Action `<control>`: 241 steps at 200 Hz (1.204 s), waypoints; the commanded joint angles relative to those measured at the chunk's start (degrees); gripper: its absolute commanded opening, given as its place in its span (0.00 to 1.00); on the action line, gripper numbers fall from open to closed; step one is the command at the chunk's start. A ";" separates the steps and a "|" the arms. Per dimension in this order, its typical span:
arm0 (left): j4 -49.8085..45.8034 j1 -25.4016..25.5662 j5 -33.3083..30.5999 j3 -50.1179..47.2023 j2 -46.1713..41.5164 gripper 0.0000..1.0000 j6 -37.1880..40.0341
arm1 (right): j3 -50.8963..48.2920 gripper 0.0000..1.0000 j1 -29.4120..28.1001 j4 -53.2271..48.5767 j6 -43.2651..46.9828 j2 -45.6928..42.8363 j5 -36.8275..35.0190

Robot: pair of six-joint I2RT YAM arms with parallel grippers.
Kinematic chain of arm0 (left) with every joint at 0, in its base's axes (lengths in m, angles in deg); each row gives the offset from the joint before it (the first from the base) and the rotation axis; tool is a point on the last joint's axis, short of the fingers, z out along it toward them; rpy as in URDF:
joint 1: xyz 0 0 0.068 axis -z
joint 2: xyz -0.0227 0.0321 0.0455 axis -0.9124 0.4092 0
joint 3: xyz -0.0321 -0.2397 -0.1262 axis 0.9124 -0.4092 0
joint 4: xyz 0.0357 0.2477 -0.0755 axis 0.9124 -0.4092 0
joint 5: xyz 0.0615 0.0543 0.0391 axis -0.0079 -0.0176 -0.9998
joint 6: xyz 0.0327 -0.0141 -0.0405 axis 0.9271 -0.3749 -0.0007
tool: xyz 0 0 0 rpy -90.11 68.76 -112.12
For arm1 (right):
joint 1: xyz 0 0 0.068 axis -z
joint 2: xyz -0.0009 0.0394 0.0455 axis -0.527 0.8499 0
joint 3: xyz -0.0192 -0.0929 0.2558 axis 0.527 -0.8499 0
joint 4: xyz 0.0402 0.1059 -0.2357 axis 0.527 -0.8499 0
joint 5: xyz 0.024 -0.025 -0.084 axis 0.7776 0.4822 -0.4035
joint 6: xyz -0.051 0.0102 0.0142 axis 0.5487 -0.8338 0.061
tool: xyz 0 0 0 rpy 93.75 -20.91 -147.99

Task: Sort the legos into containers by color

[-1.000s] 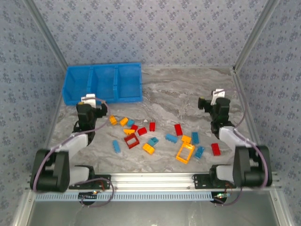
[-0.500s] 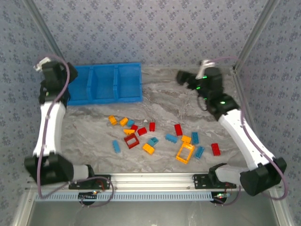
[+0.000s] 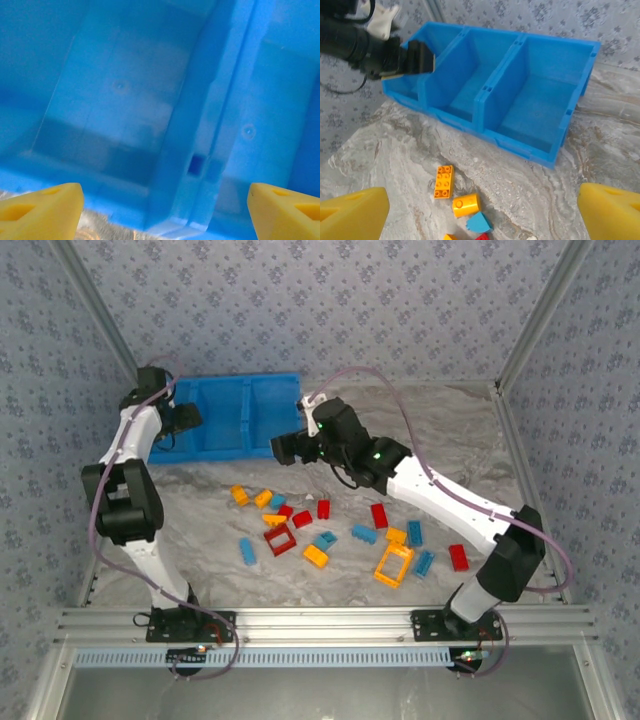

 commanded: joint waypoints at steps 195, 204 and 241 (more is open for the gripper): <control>1.14 11.65 2.03 3.19 4.53 0.00 5.51 | -1.21 0.88 -3.10 -6.81 -3.75 -1.38 -5.23; 1.36 13.32 1.31 2.68 4.05 0.00 2.94 | -1.99 0.88 -3.11 -7.43 -3.92 -2.48 -6.17; 0.90 22.21 -1.46 3.13 4.16 0.00 -5.75 | -6.69 0.89 -2.98 -10.19 -5.03 -8.24 -10.18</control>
